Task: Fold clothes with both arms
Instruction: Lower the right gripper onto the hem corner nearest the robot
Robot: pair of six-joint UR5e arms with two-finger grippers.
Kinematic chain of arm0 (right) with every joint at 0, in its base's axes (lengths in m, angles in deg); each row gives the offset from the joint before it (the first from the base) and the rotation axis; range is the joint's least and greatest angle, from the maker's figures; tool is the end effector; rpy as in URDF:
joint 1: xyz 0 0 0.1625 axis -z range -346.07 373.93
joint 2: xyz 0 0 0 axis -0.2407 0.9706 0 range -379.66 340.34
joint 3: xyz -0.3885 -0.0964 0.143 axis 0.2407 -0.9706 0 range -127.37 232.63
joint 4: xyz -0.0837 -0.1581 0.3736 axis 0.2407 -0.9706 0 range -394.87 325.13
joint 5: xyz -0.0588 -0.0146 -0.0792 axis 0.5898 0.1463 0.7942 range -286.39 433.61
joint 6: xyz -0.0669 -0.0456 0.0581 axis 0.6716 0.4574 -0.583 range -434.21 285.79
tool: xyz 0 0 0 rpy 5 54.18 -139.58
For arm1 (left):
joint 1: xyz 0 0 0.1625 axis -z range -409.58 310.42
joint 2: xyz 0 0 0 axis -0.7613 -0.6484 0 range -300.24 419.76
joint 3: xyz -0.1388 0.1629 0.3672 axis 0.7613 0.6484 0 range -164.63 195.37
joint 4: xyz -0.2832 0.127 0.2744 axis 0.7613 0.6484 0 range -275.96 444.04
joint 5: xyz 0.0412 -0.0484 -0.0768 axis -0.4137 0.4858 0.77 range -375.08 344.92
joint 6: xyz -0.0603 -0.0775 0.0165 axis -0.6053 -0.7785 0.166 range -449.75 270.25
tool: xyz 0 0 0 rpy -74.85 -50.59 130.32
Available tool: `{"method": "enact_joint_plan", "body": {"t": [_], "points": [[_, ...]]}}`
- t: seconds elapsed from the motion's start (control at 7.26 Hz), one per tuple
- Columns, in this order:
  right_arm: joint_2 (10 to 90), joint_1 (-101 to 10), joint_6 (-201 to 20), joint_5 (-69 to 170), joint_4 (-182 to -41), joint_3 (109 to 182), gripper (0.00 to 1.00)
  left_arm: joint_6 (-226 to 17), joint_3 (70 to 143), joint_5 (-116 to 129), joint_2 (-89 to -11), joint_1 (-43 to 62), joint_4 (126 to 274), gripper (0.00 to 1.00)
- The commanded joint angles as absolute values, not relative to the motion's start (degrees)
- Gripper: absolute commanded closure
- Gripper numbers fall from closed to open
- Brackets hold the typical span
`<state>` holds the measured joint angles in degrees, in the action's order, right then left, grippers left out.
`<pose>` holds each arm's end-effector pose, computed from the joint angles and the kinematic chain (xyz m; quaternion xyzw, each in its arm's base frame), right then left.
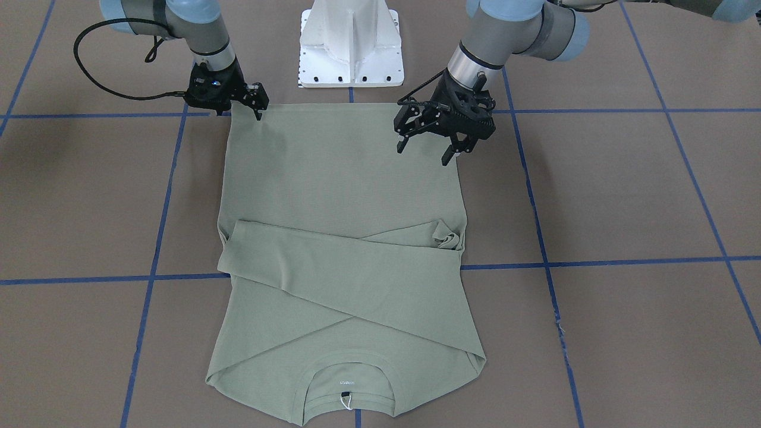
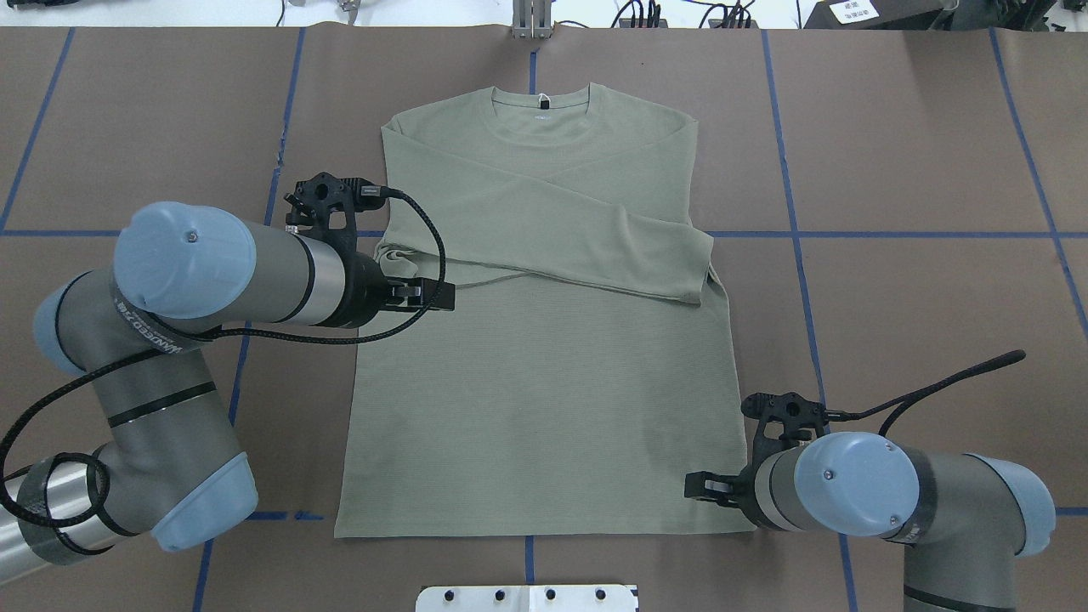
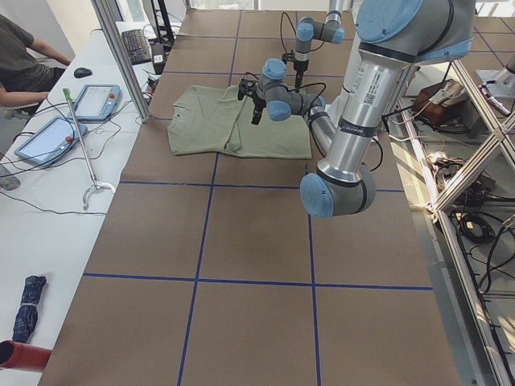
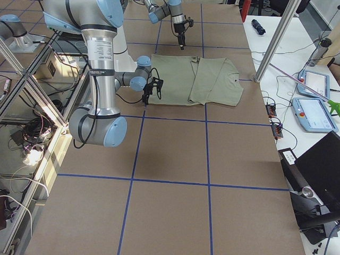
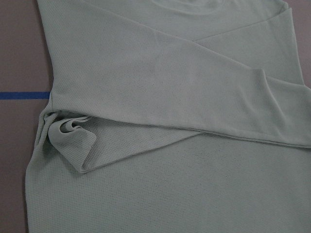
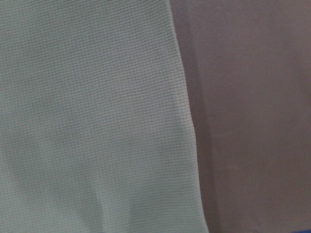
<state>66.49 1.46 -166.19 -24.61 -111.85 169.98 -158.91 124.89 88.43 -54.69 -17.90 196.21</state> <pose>-0.4666 -0.2252 0.3846 -0.0318 -0.3799 0.0894 0.9201 0.4418 -0.4020 0.2250 0.1514 0.5295 -0.0147 0.8346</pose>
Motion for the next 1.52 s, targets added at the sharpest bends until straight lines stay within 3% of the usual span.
{"method": "enact_joint_plan", "body": {"t": [0.0,0.14,0.55,0.83,0.96,1.24,1.38], "points": [[67.5,1.4,-166.4,-24.8,-111.4,170.4,0.00,-158.9,124.9,88.5,-54.7,-17.9,196.4,0.00],[67.5,1.4,-166.4,-24.8,-111.5,170.4,0.02,-158.9,124.9,88.5,-54.8,-17.9,196.4,0.00],[67.7,1.5,-166.5,-25.0,-111.5,170.4,0.20,-158.9,124.8,88.5,-54.7,-17.9,196.4,0.00],[67.7,1.5,-166.5,-25.2,-111.5,170.6,0.51,-158.8,124.7,88.5,-54.7,-17.9,196.4,0.00],[67.7,1.5,-166.4,-25.2,-111.5,170.6,0.56,-158.9,124.7,88.5,-54.6,-18.0,196.4,0.00],[68.0,1.8,-166.4,-25.2,-111.6,170.6,0.50,-158.9,124.7,88.5,-54.6,-18.0,196.4,0.00],[68.4,1.8,-166.4,-25.3,-111.6,170.7,0.37,-159.0,124.8,88.5,-54.7,-18.0,196.4,0.00]]}}
